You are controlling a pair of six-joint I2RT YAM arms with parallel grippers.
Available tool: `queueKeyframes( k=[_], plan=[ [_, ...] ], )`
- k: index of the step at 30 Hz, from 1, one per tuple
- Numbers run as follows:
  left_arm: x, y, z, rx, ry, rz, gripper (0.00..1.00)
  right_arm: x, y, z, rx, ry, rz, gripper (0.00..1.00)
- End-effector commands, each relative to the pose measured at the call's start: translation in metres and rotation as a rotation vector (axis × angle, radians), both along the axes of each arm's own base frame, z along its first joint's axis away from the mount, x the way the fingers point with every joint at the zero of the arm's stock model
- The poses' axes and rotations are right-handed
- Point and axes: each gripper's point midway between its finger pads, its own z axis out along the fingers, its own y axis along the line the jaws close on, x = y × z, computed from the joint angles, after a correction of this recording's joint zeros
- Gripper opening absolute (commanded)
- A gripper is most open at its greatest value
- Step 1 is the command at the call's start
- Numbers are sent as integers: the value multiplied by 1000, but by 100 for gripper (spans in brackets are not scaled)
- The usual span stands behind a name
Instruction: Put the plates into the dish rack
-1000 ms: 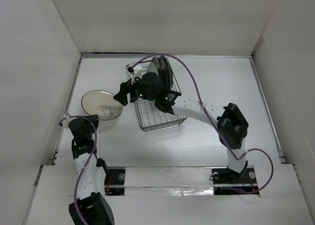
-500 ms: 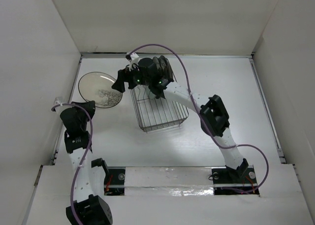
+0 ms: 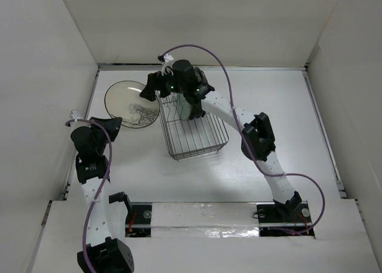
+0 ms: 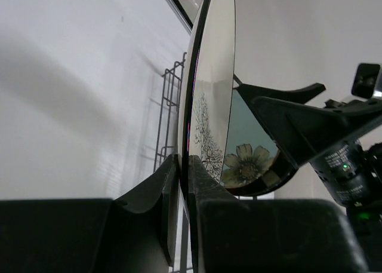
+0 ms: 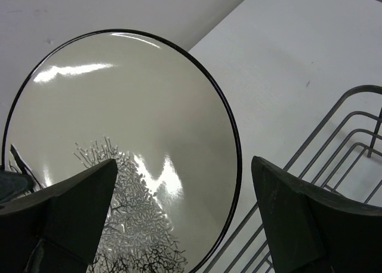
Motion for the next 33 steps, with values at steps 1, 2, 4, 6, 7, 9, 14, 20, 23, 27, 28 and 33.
queueKeyframes(
  k=[1,2,4,6,7,9,14,20,23,27,28,33],
  plan=[
    [2,-18,92,35,-281,-104,0,-4,1,14,29,-5,31,100],
    [1,-20,96,34,-294,-114,0,-7,2,12,37,1,47,100],
    [0,-26,96,12,-301,-148,0,-14,-1,18,65,15,96,100],
    [1,-30,98,1,-318,-176,0,-23,0,15,82,27,134,99],
    [-1,-36,100,-17,-323,-208,0,-26,-3,21,101,25,162,99],
    [-1,-41,105,-22,-350,-245,0,-30,-8,17,126,45,192,96],
    [-7,-54,113,-17,-391,-329,0,-57,-16,37,219,23,316,81],
    [-2,-55,96,-16,-353,-349,0,-80,-29,57,273,-2,360,18],
    [1,-53,88,-7,-324,-351,0,-86,-37,75,294,-29,337,0],
    [7,-51,81,2,-307,-347,31,-83,-53,98,316,-65,258,0],
    [8,-50,80,6,-307,-343,38,-82,-55,102,316,-74,237,0],
    [13,-42,80,65,-288,-311,68,-46,-93,130,272,-145,-84,0]
  ],
)
